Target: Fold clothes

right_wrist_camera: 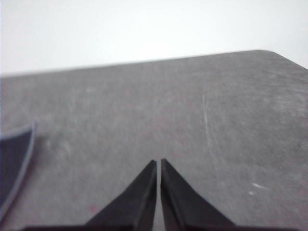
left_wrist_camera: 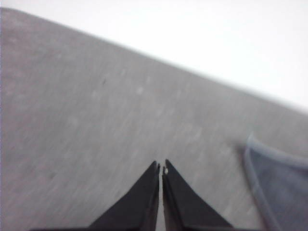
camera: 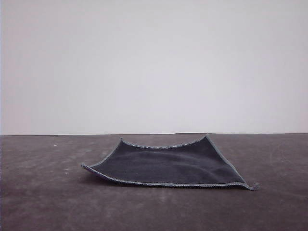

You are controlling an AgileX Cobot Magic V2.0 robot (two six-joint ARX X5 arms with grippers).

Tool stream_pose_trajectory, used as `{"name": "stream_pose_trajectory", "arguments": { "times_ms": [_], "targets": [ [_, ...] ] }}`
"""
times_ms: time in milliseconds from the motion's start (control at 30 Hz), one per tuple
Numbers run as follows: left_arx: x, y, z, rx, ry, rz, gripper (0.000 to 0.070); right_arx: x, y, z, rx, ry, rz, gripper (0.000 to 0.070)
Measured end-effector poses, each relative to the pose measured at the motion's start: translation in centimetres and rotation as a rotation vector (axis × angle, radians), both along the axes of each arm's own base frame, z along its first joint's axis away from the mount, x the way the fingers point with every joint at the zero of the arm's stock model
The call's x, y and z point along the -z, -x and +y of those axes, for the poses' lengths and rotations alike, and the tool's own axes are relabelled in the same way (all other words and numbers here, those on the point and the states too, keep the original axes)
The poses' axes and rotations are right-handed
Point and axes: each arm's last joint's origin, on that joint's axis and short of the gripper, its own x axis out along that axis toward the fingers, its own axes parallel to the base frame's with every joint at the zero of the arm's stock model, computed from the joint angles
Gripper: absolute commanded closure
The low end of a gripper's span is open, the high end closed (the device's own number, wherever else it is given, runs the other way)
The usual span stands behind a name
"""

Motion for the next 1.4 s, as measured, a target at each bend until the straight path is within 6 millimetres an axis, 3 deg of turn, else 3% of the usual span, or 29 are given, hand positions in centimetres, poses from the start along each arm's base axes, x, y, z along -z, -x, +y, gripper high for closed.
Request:
{"name": "stream_pose_trajectory", "arguments": {
  "times_ms": [233, 467, 800, 933, 1133, 1400],
  "targets": [
    [-1.6, 0.0, 0.0, -0.001, 0.066, -0.142, 0.0697, -1.2, 0.2, 0.0, 0.005, -0.086, -0.056, 0.0691],
    [-5.8, 1.4, 0.0, -0.033, 0.076, -0.158, 0.0697, -6.0, 1.7, 0.0, 0.003, -0.118, -0.124, 0.0694],
    [-11.6, 2.3, 0.0, -0.041, 0.019, 0.101, 0.0697, -11.3, 2.7, 0.2, -0.043, -0.116, 0.087, 0.0694],
    [-12.5, 1.3, -0.1, 0.01, -0.012, 0.247, 0.0697, -11.6, 1.6, 0.4, -0.127, -0.09, 0.221, 0.0694],
    [-12.1, -1.1, -0.4, 0.151, -0.006, 0.405, 0.0697, -10.6, -0.9, 0.8, -0.269, -0.081, 0.378, 0.0694],
    [-11.6, -3.1, -2.6, 0.356, -0.112, 0.433, 0.0697, -9.8, -3.2, 2.0, -0.388, -0.029, 0.446, 0.0693]
  ]
}}
